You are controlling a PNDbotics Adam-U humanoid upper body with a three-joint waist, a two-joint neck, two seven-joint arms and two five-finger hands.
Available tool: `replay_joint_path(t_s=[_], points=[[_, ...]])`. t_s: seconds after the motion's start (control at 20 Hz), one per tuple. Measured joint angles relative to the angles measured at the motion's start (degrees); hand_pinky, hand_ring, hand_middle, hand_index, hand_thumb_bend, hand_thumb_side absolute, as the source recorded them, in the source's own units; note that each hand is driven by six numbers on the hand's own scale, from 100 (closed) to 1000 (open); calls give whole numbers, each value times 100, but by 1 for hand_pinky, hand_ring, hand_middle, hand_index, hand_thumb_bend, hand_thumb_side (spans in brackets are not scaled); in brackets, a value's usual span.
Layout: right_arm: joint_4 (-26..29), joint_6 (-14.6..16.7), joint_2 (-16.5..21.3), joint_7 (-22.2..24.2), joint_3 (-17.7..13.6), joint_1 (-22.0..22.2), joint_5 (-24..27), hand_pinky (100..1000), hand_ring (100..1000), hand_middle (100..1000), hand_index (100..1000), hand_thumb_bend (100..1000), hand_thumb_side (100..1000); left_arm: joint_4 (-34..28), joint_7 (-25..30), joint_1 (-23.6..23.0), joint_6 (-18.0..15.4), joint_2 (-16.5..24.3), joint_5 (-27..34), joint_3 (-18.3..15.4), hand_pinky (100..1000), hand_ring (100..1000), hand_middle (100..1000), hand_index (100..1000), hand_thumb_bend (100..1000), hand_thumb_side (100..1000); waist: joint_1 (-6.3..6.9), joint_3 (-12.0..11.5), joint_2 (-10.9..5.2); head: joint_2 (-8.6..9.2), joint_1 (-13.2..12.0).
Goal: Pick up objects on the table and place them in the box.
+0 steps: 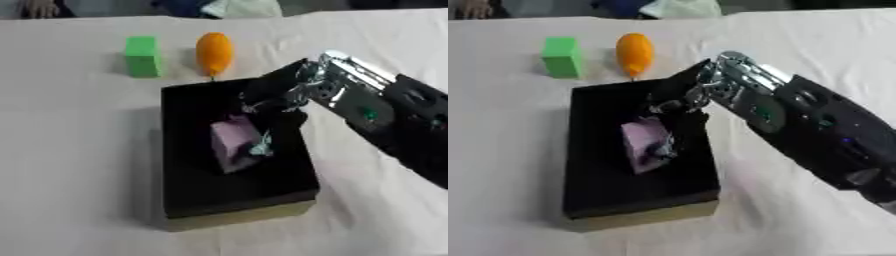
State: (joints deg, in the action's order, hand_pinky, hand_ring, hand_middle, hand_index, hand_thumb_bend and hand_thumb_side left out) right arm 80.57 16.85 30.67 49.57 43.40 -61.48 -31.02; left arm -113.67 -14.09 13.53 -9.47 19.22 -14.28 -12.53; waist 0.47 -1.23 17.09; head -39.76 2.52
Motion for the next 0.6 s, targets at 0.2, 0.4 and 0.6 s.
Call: replay_joint_path(t_s=[0.2,0.4,0.6], points=[[1,-4,-11,4,-18,0,6,878,813,808,984,122,694,0,24,1,10,0,-17,0,768,806,859,893,158,988,11,0,0,0,8],[2,-4,-11,4,-20,0,23,872,798,799,983,100,683,0,45,3,16,0,-27,0,769,807,860,893,157,989,11,0,0,1,15],[24,-38,-12,38,-58,0,88,870,799,796,988,100,768,0,67,3,23,0,-35,0,769,807,860,893,157,991,11,6,0,1,15]])
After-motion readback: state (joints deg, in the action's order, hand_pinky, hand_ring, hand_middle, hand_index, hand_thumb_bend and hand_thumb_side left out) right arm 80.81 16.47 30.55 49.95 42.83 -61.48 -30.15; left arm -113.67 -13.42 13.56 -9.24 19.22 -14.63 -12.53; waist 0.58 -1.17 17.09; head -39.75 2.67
